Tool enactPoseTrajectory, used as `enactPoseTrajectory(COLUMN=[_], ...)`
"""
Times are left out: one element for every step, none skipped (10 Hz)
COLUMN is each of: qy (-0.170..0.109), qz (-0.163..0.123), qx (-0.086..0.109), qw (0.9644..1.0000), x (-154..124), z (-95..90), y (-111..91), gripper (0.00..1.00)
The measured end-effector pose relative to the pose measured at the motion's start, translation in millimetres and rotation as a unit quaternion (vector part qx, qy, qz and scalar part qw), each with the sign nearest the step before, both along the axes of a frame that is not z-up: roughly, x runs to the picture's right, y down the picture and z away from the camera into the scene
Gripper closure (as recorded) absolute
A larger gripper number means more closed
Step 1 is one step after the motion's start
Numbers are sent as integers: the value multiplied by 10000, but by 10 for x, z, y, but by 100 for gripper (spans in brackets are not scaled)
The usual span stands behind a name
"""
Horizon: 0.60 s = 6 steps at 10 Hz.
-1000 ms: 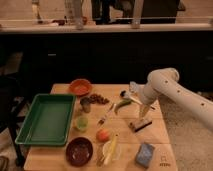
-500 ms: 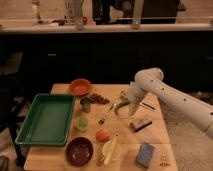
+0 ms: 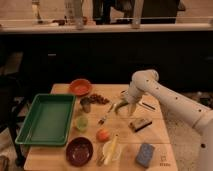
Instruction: Place pepper in red bowl
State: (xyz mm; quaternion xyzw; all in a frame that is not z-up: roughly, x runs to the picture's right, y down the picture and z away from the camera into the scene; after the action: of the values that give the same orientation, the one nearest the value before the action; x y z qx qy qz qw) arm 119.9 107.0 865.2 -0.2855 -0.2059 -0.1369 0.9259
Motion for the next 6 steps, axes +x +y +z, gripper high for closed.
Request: enactPoseTrajectory(qy=[-16,-38,-61,-75,-64,-13], qz=[-49,-107,-169,-240,-275,-335], qx=[-63,-109,-158,-219,-245,-250], qw=[10000,9999,9997,9994,9993,9991], x=[-7,-17,-27,-37,-26,2], z=[57,110,159,216,250,302], y=[21,33,32,32,28,24], gripper=[20,20,20,20,20,20])
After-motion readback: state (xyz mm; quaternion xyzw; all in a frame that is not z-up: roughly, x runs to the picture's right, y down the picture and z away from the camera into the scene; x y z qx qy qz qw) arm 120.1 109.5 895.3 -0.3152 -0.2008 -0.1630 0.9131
